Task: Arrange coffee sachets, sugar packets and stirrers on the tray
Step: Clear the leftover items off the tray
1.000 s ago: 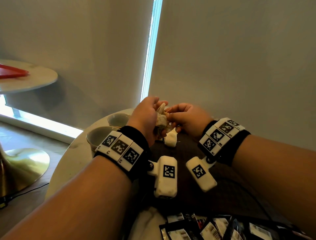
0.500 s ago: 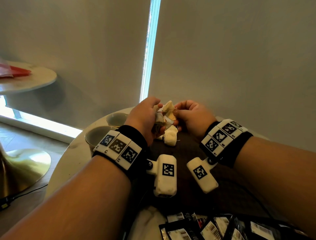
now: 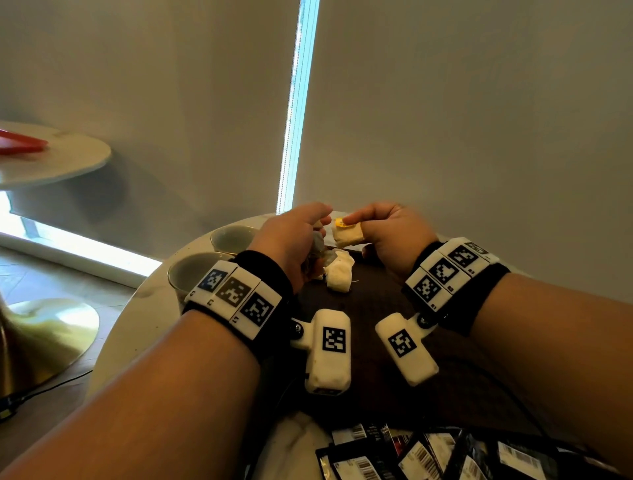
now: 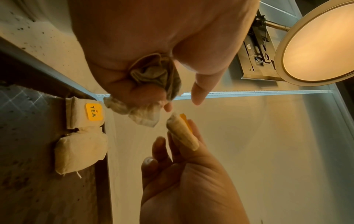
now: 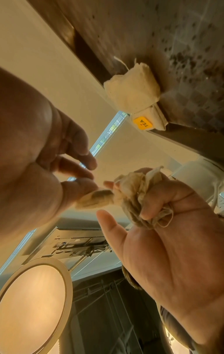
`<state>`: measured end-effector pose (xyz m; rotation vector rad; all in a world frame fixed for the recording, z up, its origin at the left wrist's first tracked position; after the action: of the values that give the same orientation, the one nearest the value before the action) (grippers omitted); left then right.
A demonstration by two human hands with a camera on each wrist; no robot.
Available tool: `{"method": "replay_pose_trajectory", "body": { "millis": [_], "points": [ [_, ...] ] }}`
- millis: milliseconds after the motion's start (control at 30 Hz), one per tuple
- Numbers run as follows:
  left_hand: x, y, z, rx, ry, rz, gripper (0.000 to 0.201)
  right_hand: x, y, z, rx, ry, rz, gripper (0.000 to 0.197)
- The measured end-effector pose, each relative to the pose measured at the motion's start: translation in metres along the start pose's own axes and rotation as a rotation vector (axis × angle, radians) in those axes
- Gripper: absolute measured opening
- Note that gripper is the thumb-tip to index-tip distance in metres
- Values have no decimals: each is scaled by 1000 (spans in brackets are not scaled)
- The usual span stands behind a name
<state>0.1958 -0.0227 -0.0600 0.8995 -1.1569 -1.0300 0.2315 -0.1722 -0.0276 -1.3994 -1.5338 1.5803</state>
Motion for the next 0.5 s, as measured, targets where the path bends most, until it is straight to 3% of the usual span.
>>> {"method": "replay_pose_trajectory", "body": {
  "millis": [67,267,433,500],
  "points": [
    [2,-2,0,-3,-12,-28,40,0,1,0,-6,18,2,30],
    [2,-3,-3,54,-5,-153,22,2,2,-1,9,26,-85,34],
    [2,-2,-2,97,12,-142,19,-2,1,1,-4,32,-176,16],
    [2,-2,0,113,3,-143,20,-3,3,1,1,4,-123,18]
  ]
}}
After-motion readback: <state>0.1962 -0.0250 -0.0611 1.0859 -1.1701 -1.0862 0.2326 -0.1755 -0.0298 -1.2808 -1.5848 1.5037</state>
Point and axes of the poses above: each hand's wrist, its own z-axis away from the middle knuckle, its own x-axis out of the palm, y = z × x, the point moved 3 cm from there along -z, towards the middle knuckle, and after that the axes turned 7 degrees about -y, right-handed, at the moved point
